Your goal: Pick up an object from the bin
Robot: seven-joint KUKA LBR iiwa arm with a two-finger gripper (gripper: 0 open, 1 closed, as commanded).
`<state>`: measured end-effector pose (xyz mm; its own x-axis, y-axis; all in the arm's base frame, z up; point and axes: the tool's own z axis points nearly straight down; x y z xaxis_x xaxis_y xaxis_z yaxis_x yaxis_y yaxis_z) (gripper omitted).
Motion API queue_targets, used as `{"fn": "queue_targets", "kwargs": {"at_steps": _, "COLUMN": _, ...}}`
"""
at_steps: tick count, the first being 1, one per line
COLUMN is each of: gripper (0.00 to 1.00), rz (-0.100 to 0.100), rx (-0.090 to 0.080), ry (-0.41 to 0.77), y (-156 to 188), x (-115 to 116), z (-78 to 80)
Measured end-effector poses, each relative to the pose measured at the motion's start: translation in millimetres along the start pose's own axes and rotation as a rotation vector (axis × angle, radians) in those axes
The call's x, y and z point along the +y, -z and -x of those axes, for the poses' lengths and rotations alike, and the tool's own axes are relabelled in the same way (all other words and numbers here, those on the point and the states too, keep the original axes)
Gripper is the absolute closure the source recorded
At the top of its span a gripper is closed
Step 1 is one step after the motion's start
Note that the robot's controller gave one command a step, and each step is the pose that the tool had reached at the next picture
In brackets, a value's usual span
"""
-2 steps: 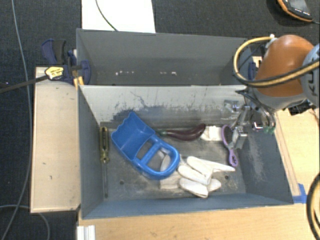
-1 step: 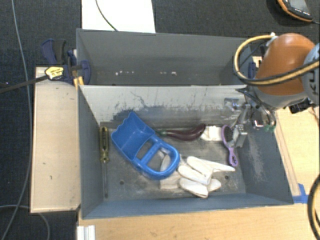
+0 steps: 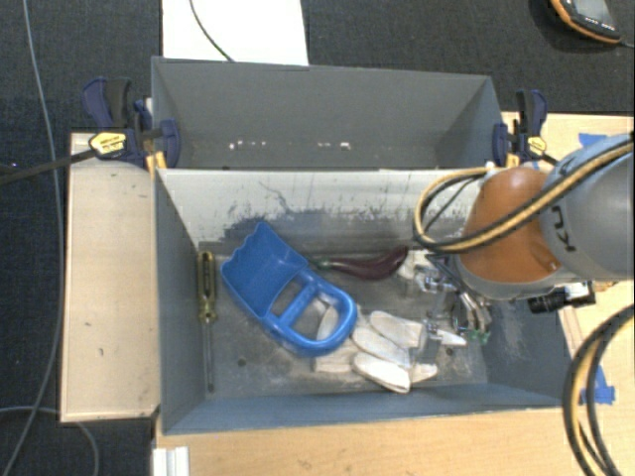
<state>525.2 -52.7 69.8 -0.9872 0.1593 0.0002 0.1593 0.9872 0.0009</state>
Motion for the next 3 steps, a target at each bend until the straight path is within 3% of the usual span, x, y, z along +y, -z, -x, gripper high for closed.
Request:
{"fn": "queue_targets", "kwargs": {"at_steps": 1, "gripper": 0.00, "rz": -0.002, "rx": -0.019, "ry": 0.058, "y": 50, "x": 2, "z": 0.1}}
{"fn": "queue_targets", "kwargs": {"at_steps": 2, "gripper": 0.00, "rz": 0.000, "rx": -0.002, "ry": -0.009, "y": 30, "x": -10, "z": -5.6}}
{"fn": "queue_targets", "kwargs": {"at_steps": 3, "gripper": 0.00, "rz": 0.001, "rx": -0.011, "ry": -0.126, "y": 0, "x": -4, "z": -4.9}}
